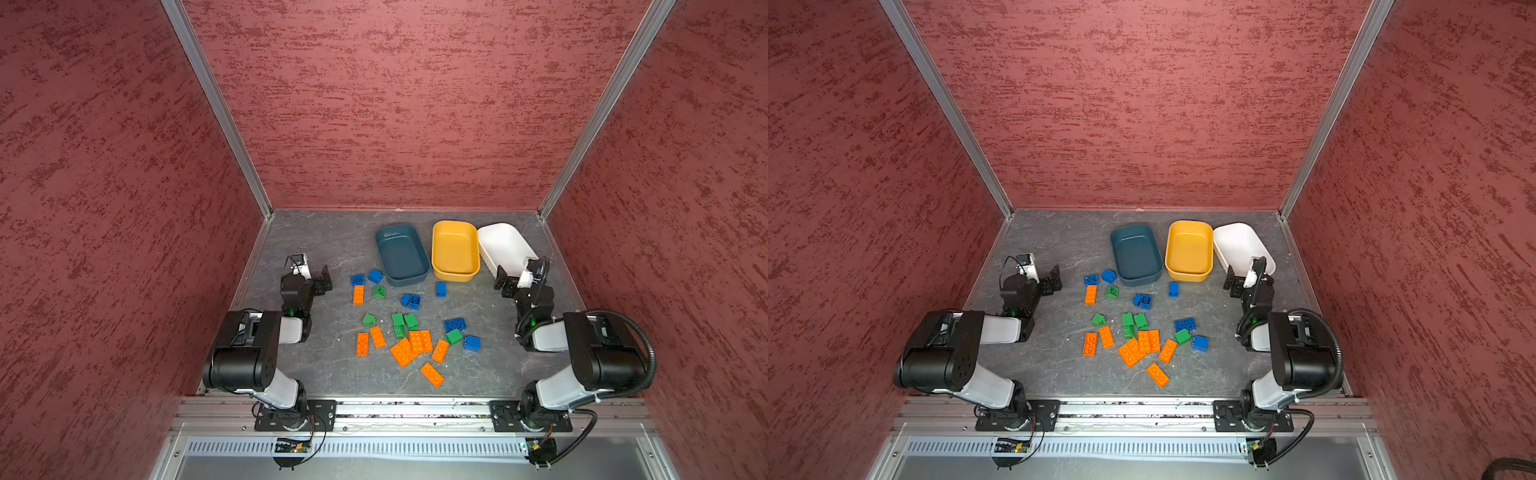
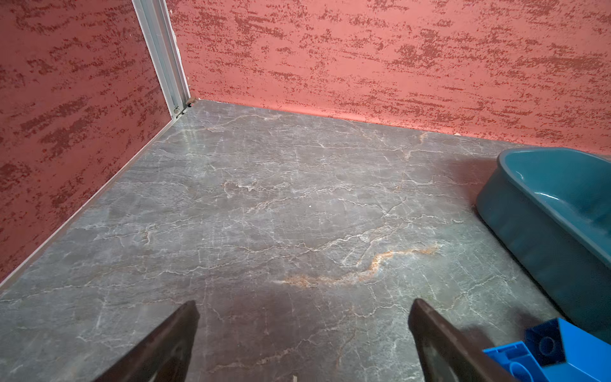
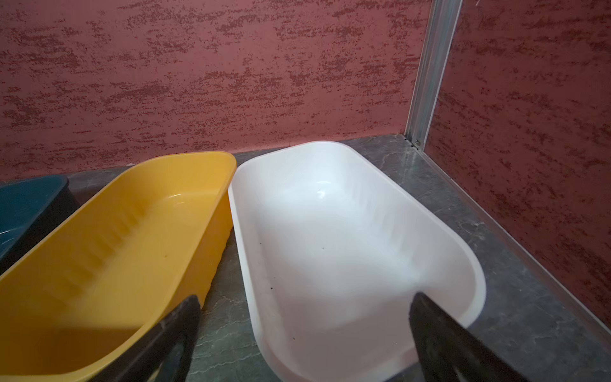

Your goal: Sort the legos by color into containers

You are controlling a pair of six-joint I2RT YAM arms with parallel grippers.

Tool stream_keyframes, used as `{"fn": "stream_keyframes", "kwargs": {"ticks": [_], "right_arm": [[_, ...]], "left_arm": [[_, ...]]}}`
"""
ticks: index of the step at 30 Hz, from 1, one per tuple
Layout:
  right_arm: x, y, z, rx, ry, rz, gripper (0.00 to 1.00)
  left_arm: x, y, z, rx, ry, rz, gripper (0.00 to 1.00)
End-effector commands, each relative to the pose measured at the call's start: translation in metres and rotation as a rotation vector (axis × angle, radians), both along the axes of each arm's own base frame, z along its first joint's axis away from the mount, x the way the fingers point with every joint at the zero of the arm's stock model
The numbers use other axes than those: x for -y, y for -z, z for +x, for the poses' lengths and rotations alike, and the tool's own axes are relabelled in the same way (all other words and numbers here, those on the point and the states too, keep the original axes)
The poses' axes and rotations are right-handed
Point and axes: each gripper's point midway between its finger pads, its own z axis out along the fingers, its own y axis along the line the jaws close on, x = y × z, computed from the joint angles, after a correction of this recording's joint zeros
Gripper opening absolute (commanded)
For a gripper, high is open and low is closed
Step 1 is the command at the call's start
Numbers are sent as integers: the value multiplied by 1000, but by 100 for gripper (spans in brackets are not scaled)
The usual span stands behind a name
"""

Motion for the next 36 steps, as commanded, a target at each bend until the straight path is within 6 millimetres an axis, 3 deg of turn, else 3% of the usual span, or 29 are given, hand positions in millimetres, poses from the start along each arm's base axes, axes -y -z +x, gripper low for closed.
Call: {"fn": "stream_keyframes", "kwargs": {"ticks": [1,36], "right_arm": [[2,-10,2,38,13,-21,99],[1,-13,1,43,8,-19,99]], "left_arm": [[0,-12,5,39,8,12,99],[0,-15,4,50,9,16,99]]}}
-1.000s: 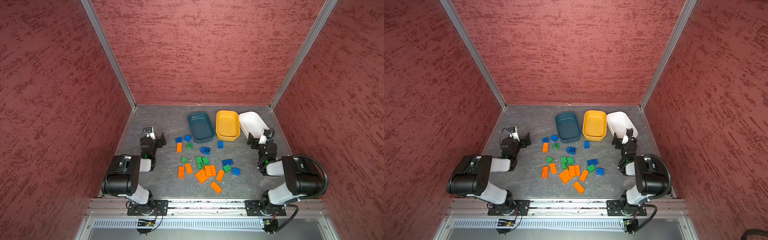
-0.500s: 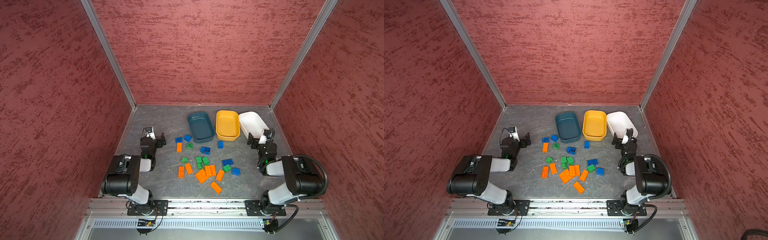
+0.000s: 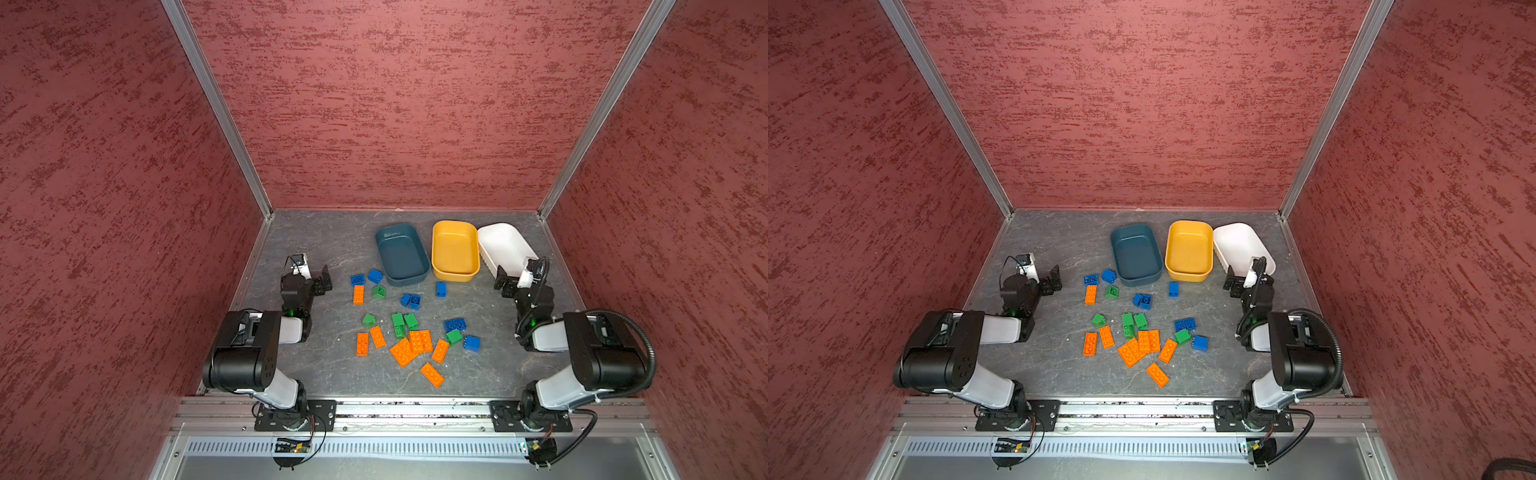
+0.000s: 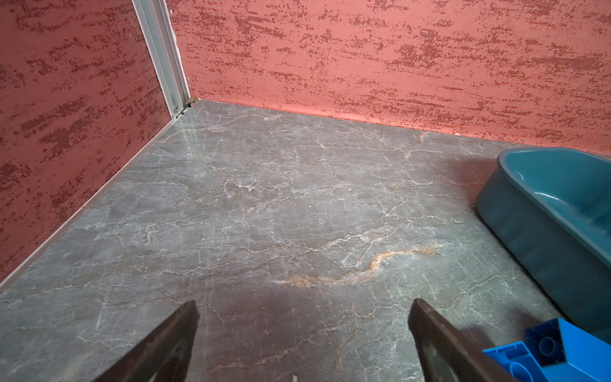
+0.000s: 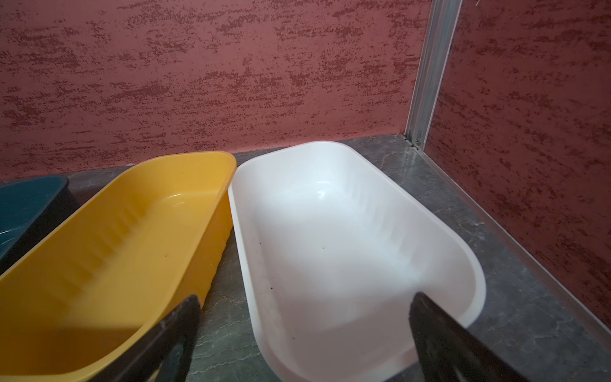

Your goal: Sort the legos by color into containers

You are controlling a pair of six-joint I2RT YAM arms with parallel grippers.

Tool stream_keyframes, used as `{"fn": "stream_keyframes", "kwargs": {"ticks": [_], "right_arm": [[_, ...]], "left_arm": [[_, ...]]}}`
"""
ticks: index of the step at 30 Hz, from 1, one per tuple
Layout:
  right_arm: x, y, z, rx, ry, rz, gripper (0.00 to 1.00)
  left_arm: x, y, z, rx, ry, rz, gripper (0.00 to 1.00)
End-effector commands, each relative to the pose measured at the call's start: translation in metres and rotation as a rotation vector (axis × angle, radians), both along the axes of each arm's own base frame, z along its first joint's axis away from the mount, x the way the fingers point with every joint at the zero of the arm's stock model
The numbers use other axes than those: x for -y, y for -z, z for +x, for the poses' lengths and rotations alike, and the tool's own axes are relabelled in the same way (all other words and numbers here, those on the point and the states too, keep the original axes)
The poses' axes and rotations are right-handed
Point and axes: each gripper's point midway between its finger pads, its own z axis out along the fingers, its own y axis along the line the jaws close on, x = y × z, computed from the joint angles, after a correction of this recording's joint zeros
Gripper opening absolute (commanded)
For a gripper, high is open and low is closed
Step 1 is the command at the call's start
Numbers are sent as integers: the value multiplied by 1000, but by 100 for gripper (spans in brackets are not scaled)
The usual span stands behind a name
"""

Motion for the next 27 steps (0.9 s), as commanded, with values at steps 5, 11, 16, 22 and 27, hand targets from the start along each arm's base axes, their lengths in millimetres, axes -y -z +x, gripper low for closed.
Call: {"fn": "stream_keyframes", "kwargs": {"ticks": [5,11,16,22,27], "right_arm": [[-1,-44,15,-24,-7,-13,99],[-10,-60,45,-112,-41,160,99],[-39,-29,83,-343,-184,288,99],[-77,13,104,-594,-323,383,99],[-71,44,114,-729,-201,328,93]], "left_arm": [[-12,-51,-1,11,-94,23,99],[-8,-100,-2,-96,-288,-111,99],[52,-92,19,-224,-206,-259,99],[132,-56,51,-430,-23,-390,99],[185,-25,63,-586,94,-357,99]]}}
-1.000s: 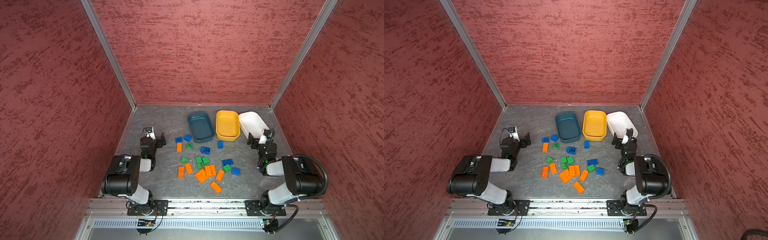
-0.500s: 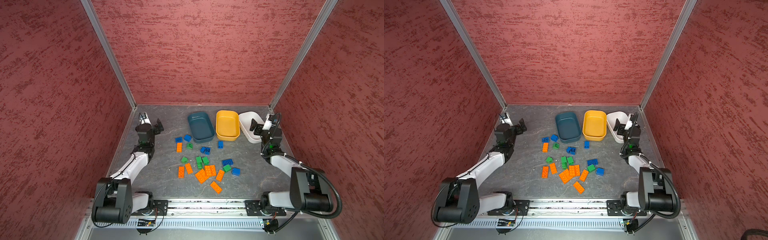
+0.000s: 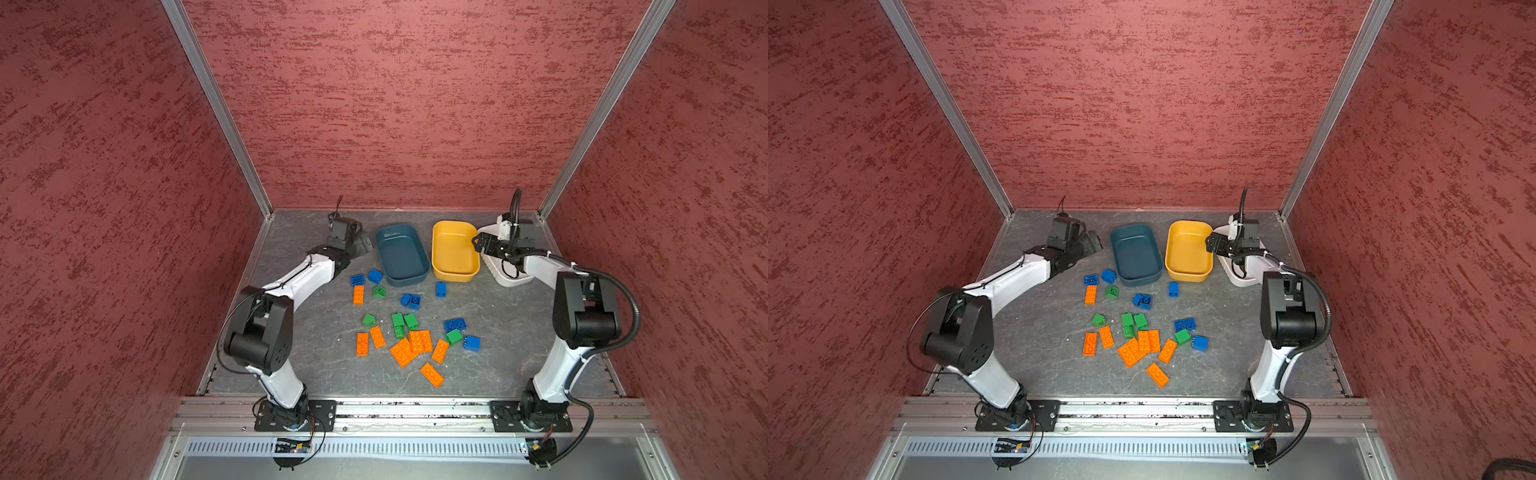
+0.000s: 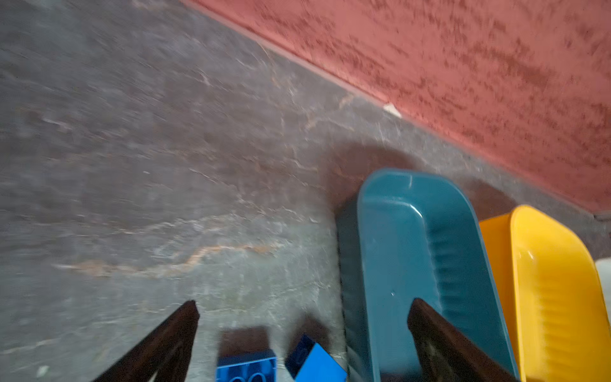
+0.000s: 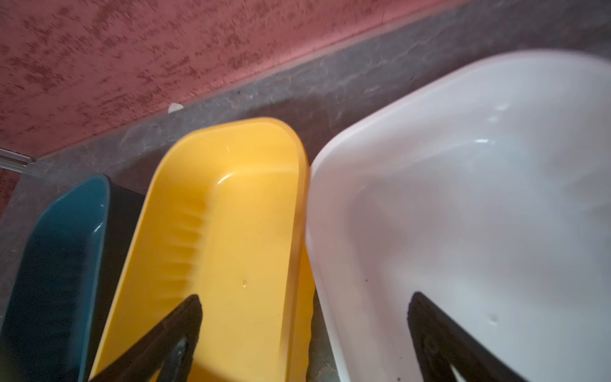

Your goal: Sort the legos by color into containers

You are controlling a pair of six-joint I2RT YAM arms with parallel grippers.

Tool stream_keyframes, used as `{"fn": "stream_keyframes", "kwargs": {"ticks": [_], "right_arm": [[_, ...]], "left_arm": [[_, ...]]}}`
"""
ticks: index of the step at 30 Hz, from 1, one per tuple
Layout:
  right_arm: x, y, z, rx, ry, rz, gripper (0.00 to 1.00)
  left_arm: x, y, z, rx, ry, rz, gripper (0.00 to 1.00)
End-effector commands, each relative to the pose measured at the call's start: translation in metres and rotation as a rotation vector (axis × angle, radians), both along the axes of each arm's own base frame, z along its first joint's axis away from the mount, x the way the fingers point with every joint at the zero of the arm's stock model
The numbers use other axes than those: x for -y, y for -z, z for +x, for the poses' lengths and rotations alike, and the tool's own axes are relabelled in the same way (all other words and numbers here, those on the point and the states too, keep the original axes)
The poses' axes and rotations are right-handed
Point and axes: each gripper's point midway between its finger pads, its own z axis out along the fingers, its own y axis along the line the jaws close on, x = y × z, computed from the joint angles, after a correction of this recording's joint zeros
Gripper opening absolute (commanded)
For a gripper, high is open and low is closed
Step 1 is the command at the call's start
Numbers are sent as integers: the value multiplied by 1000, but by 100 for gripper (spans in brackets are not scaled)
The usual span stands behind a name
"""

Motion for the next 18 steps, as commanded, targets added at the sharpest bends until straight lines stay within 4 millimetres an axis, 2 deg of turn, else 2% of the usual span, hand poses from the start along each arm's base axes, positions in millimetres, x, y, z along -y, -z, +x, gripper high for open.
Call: {"fn": "stream_keyframes", "kwargs": {"ticks": [1,3,7,9,12,18], "right_arm": [[-2,20,-8,-152,22,-44,90],[-4,29,-7,-193,21,-87,86],[-22,34,-1,-216,-24,-87,65],[-32,33,6,-208,-24,-78,58],[-51,28,18,-176,-28,-69,56],[-110,21,38,-117,-56,16,48]], "left_arm": [[35,14,-6,-123,91,-29,99],[44,26,-2,-168,107,-13,99],[60,42,6,-222,150,-41,99],[69,47,11,-237,182,-57,99],[79,52,22,-254,220,-58,99],[92,55,49,-242,278,-65,99]]}}
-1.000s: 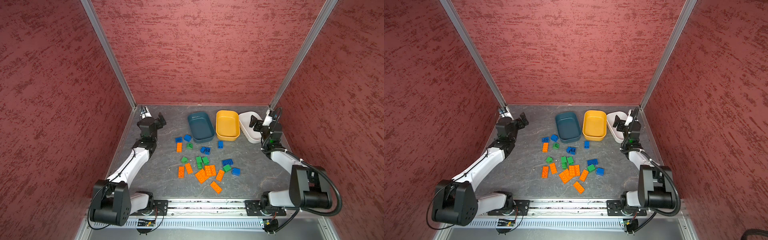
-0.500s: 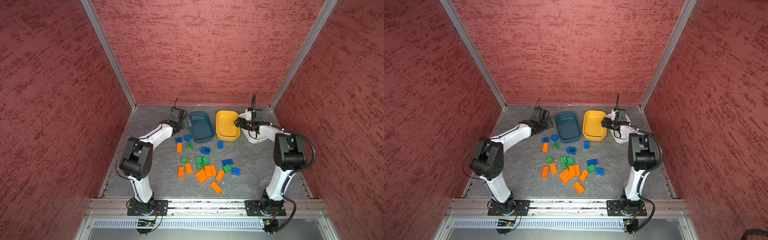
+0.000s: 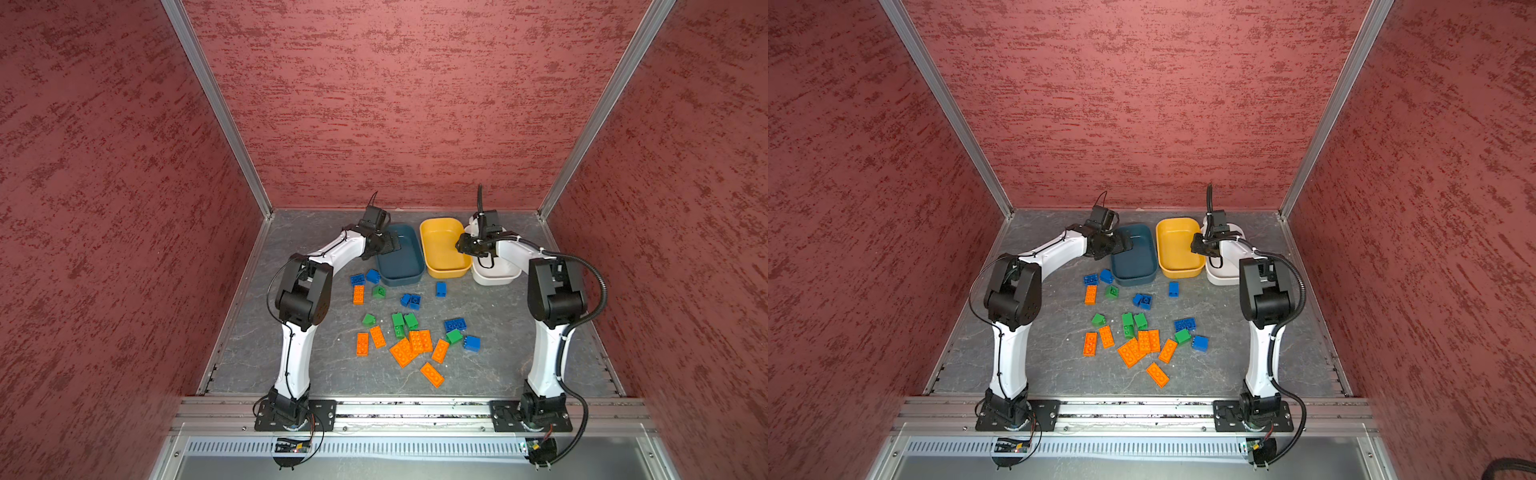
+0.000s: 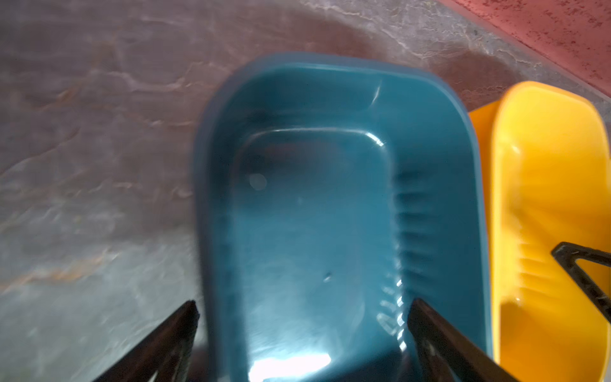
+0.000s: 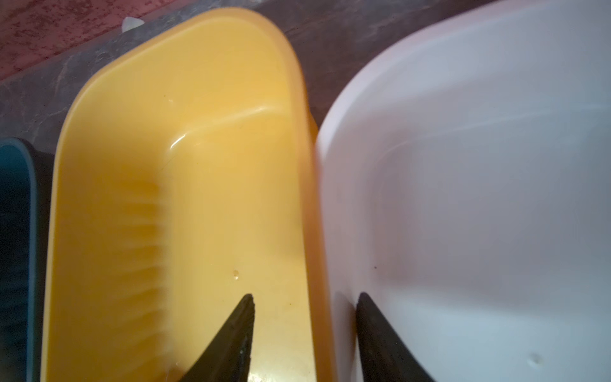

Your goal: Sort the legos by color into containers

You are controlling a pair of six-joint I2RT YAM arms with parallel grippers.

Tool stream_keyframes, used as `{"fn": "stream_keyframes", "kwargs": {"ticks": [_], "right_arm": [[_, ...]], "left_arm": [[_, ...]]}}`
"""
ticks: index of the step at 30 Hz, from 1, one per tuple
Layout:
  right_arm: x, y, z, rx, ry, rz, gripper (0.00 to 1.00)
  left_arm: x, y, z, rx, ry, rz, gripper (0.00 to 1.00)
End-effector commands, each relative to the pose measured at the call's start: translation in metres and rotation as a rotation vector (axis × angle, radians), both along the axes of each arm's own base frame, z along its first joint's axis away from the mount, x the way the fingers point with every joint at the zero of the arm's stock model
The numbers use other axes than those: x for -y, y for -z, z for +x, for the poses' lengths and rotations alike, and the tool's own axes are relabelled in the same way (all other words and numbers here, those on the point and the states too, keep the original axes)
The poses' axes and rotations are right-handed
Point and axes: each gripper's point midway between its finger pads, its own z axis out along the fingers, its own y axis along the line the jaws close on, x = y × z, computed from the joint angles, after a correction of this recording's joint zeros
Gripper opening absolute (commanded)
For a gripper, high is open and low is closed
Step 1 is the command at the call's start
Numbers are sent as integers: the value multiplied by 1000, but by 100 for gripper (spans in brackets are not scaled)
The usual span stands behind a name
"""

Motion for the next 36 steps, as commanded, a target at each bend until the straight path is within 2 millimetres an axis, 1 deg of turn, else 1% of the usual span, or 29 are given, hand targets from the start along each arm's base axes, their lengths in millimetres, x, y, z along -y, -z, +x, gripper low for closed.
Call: {"fn": "stream_keyframes", "kwargs": {"ticks": [1,4,6,8,10,13,15,17,21,24,26,29,33,34,36], "right_arm": [[-41,-9,17,48,1,63,49],[-69,-7,20,52,-2,80,50],[-86,-7,18,54,1,93,51],[-95,-6,17,55,22,98,53],[-94,-8,18,58,56,93,56],[-81,-13,19,81,120,52,62],[-73,-18,18,97,135,13,66],[-60,-24,18,105,154,-26,69],[-35,-30,14,100,186,-35,75],[-22,-38,11,106,161,-31,80],[-12,-41,8,102,145,-40,82],[9,-38,6,82,162,-56,84],[49,-30,13,71,280,-94,85],[55,-28,17,72,297,-99,85],[60,-24,25,72,299,-84,83]], "left_arm": [[6,1,10,-10,56,-14,99],[3,0,25,4,52,-12,99],[-3,-4,33,17,38,-9,99],[-15,-6,39,23,13,9,99],[-32,-9,41,27,-33,51,99],[-52,-13,40,28,-69,106,99],[-61,-14,38,35,-69,143,99],[-67,-16,36,41,-68,187,99],[-68,-18,33,46,-53,232,99],[-70,-13,32,44,-54,270,99],[-75,-7,31,27,-70,301,99],[-86,-4,32,19,-98,355,100],[-99,-4,32,16,-119,408,99],[-101,-3,32,15,-120,412,99],[-104,-2,32,12,-115,418,99]]}}
